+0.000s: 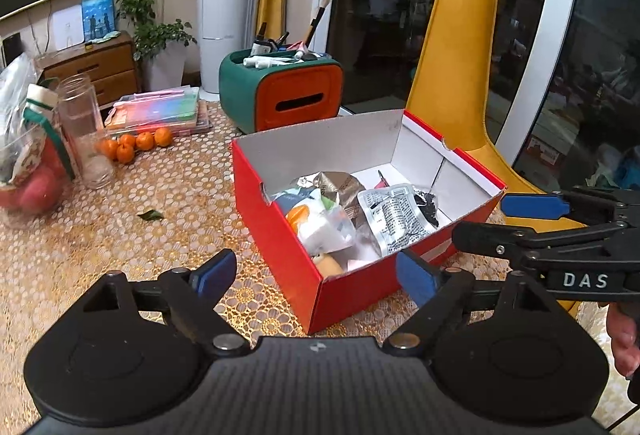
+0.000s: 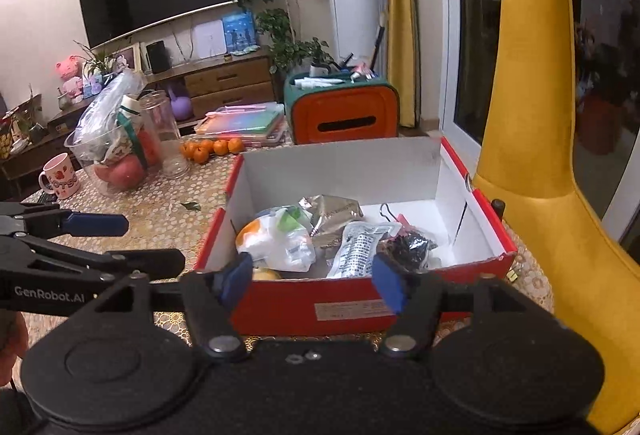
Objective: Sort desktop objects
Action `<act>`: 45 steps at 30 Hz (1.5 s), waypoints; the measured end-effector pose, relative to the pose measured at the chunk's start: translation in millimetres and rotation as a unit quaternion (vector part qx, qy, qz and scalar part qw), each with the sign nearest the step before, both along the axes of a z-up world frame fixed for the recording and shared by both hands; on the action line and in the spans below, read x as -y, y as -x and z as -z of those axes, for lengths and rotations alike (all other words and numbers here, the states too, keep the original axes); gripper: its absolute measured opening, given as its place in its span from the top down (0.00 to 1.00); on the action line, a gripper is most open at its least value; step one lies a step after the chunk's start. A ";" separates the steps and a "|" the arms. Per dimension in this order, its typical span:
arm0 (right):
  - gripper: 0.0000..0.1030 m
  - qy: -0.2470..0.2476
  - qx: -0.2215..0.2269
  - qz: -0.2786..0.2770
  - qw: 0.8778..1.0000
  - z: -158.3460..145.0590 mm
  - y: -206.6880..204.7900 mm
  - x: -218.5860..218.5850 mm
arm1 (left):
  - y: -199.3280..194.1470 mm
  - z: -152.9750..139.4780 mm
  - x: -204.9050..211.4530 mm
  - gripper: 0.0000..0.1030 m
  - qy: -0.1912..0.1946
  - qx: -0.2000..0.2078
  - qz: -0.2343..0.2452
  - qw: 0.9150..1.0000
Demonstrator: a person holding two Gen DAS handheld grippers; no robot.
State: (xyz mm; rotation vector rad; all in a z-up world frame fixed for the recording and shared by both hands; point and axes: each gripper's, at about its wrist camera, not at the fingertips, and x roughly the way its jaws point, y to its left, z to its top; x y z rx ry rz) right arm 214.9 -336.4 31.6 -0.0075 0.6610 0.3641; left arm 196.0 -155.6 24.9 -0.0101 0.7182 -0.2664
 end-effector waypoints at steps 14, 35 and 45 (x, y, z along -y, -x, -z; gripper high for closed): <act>0.13 -0.012 0.010 0.005 1.000 6.1 29.0 -6.5 | 22.7 4.0 -17.5 0.01 -0.001 0.013 -0.020 1.000; 0.04 -0.042 0.014 -0.005 0.999 9.4 75.4 -14.1 | 63.0 11.6 -28.0 0.01 0.004 0.001 -0.009 1.000; 0.04 -0.035 0.015 0.006 0.999 8.3 83.4 -16.1 | 75.6 14.5 -31.8 0.01 -0.001 -0.007 -0.017 1.000</act>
